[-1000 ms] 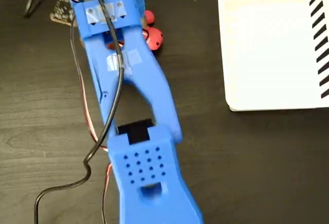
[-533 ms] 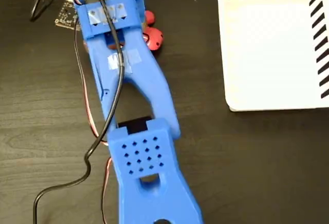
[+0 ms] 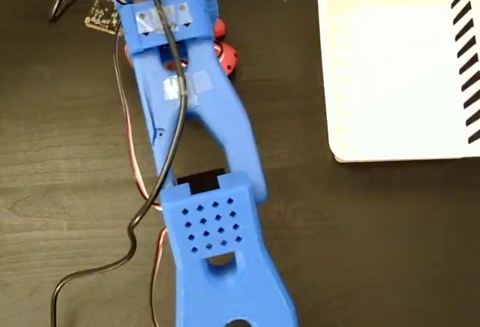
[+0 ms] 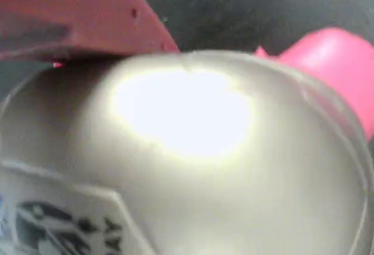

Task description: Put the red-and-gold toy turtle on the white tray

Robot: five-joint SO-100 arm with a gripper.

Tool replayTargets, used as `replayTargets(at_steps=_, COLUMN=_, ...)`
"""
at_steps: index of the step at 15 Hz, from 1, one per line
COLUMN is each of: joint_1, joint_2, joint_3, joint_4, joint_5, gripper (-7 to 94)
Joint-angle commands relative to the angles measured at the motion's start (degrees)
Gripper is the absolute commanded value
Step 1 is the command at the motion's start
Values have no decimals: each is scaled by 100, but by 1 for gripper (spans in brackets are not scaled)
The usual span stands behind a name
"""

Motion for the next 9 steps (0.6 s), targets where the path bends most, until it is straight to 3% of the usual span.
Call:
replayTargets(at_steps=1, joint_1=9, joint_2=738, joint_3=457, joint_4=-299, joint_5=53, gripper=0)
replayTargets(at_steps=6, joint_1=0, joint_2=1811, joint_3=1521, joint_4=-738, joint_5=-44, gripper=0)
replayTargets(at_steps=9, joint_1=-9, joint_2=3278, joint_3=1714, joint_4=-492, joint_5=-53, gripper=0)
